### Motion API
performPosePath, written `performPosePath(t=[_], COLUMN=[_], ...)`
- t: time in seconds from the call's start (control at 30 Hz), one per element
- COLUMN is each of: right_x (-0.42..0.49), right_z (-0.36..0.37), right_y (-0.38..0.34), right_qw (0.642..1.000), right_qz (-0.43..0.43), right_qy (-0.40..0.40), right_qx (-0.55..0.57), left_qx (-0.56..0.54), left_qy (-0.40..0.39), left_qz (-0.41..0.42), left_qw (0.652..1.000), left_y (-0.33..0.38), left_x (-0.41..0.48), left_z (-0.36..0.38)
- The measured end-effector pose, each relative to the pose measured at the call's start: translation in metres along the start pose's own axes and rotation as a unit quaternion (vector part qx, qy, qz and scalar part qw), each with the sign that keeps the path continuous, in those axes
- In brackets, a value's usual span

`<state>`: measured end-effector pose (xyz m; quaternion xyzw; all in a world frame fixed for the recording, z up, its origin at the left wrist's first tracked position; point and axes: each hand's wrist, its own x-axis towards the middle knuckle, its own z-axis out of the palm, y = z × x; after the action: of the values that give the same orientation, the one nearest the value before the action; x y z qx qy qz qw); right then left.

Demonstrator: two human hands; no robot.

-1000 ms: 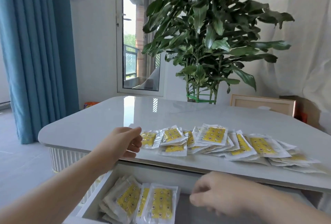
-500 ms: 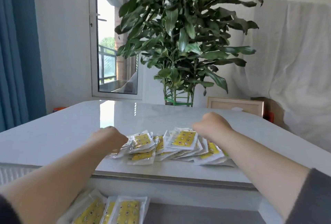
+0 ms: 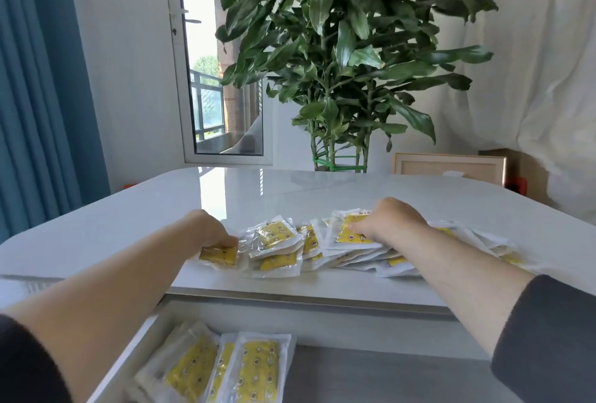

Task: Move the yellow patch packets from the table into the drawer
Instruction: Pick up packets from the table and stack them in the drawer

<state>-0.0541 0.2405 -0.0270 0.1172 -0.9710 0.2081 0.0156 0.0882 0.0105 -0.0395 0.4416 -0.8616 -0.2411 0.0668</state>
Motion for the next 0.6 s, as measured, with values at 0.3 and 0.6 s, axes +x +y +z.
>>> performPosePath(t=[0.3, 0.6], right_x=[0.011, 0.002], right_z=[0.002, -0.017], right_y=[0.009, 0.025], right_qw=[0.99, 0.978], right_qz=[0.066, 0.018], right_qy=[0.041, 0.095], right_qx=[0.115, 0.185], left_qx=[-0.34, -0.6], left_qy=[-0.05, -0.097], left_qz=[-0.049, -0.095], left_qw=[0.938, 0.788], left_y=[-0.028, -0.036], left_x=[0.008, -0.025], left_z=[-0.013, -0.036])
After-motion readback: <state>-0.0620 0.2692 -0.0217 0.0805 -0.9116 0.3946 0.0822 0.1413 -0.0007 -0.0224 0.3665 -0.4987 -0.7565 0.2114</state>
